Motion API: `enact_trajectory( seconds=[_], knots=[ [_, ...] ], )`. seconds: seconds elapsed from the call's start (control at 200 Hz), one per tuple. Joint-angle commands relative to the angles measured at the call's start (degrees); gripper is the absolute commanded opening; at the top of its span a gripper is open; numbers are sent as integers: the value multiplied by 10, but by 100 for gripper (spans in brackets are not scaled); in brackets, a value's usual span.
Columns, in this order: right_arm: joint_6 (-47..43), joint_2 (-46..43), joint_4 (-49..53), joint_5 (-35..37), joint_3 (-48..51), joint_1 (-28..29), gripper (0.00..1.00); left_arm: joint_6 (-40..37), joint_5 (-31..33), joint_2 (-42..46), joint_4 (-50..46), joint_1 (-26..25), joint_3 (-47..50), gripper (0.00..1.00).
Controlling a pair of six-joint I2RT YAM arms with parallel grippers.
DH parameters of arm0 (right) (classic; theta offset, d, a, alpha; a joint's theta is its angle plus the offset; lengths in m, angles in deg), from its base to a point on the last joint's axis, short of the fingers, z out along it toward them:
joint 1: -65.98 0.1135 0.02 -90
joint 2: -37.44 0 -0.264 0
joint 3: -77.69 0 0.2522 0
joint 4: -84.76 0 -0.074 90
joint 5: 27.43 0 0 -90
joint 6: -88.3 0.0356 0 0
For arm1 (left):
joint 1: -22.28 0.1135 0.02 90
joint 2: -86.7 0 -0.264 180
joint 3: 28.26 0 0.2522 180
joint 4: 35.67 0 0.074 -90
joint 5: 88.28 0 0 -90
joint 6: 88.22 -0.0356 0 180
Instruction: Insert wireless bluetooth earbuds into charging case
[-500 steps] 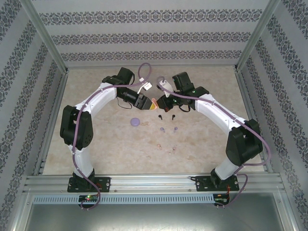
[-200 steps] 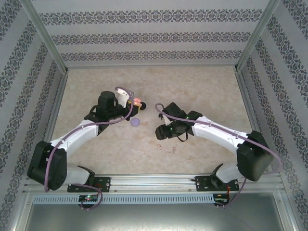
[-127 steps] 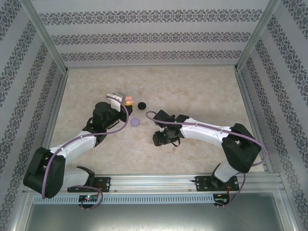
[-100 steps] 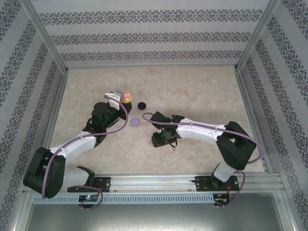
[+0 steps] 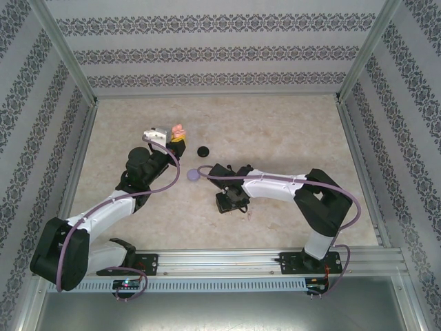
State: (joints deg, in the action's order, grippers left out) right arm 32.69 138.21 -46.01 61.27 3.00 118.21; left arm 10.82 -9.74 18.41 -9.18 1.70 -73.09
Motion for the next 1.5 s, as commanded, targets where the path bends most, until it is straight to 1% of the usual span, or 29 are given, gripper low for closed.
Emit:
enact_trajectory(
  seconds=[0.0, 0.165, 0.375, 0.689, 0.829, 0.989, 1.134, 1.334, 1.494],
  knots=[
    [4, 18, 13, 15, -16, 10, 42, -11, 4, 15, 33, -5, 2, 0],
    [5, 29, 11, 13, -22, 16, 41, -10, 1, 15, 33, -4, 1, 0],
    [8, 37, 11, 12, -23, 23, 35, -10, -4, 16, 31, -4, 0, 0],
    [11, 30, 14, 12, -16, 29, 35, -7, -9, 16, 30, -5, 0, 0],
    [12, 29, 14, 11, -15, 30, 31, -7, -12, 15, 29, -4, -1, 0],
    [11, 27, 11, 12, -12, 31, 29, -3, -15, 13, 35, -5, -2, 0],
    [11, 23, 9, 13, -9, 31, 24, -2, -19, 11, 34, -5, -3, 0],
    [6, -12, 20, 32, -14, 25, 23, -6, -37, 9, 35, -5, -4, 0],
    [-4, -73, 21, 33, -23, -4, 22, -22, -82, 10, 44, -5, -5, 0]
  ],
)
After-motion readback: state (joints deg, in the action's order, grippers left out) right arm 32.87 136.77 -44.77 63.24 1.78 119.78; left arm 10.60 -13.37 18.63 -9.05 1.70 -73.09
